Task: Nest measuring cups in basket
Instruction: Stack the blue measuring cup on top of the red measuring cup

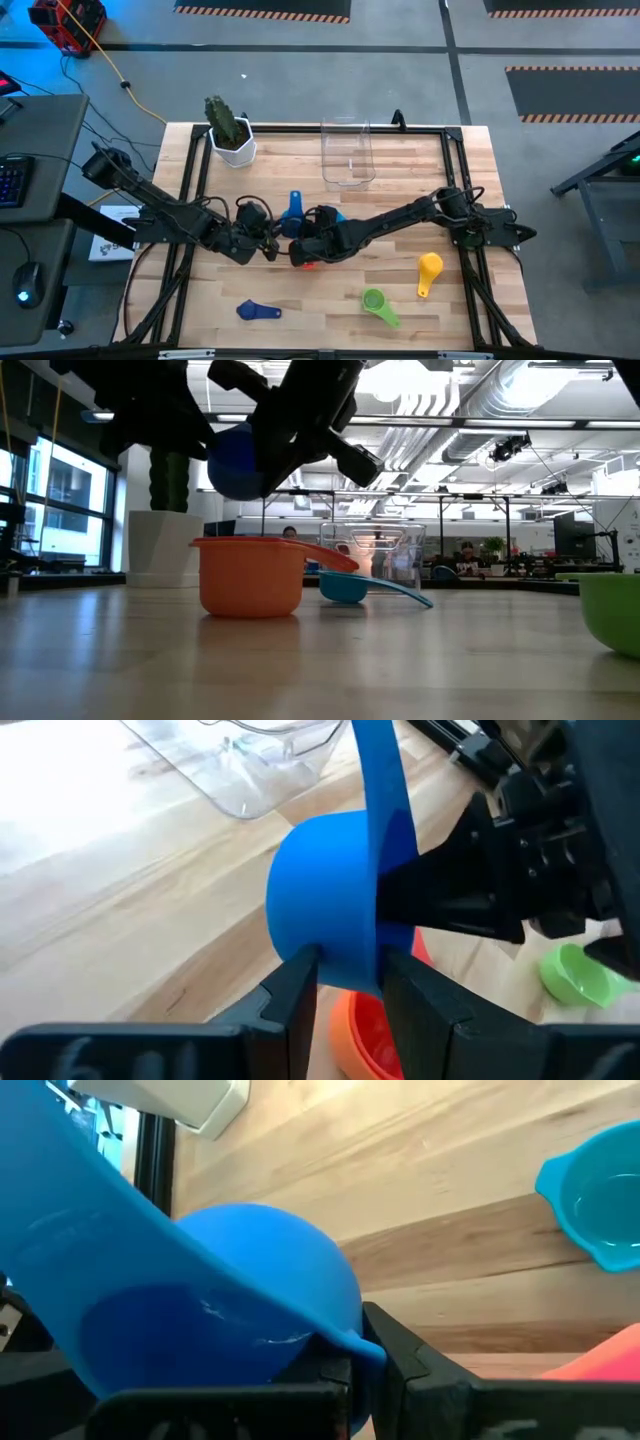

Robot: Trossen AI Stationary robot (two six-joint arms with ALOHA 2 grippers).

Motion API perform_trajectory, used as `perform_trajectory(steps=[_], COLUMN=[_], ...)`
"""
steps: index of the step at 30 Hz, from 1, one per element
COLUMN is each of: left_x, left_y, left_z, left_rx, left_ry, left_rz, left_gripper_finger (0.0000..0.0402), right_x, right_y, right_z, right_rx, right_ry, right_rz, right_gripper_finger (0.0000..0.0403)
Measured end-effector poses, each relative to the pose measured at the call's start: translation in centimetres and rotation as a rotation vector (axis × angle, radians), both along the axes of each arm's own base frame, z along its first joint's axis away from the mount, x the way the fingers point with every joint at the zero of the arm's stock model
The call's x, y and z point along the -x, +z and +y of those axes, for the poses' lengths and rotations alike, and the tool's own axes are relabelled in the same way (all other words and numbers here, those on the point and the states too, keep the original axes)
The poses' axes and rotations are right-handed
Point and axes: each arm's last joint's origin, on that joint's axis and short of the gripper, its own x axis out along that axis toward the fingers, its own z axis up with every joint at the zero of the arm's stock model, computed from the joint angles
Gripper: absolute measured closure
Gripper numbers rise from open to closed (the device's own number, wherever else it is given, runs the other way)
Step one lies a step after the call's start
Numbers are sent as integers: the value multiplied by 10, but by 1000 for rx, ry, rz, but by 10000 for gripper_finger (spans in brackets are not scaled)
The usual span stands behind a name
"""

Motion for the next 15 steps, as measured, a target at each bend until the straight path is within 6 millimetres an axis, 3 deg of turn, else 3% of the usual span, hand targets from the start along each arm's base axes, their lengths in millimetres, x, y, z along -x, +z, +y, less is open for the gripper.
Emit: perform_trajectory(steps=[5, 11, 15], left_x=[0, 0, 0], left_y=[0, 0, 0], left_z=[0, -1, -2], left_rx=[-33, -51, -44], left_ry=[-16, -36, -60], left_rz=[13, 21, 33], left_gripper_finger=[308, 387, 396], right_x=[-1, 0, 1], right_y=[0, 0, -1], right_z=[1, 2, 2], right_rx=[-4, -5, -21], right_ry=[8, 8, 19], right_rz=[-5, -1, 17], right_gripper_finger=[403, 402, 402])
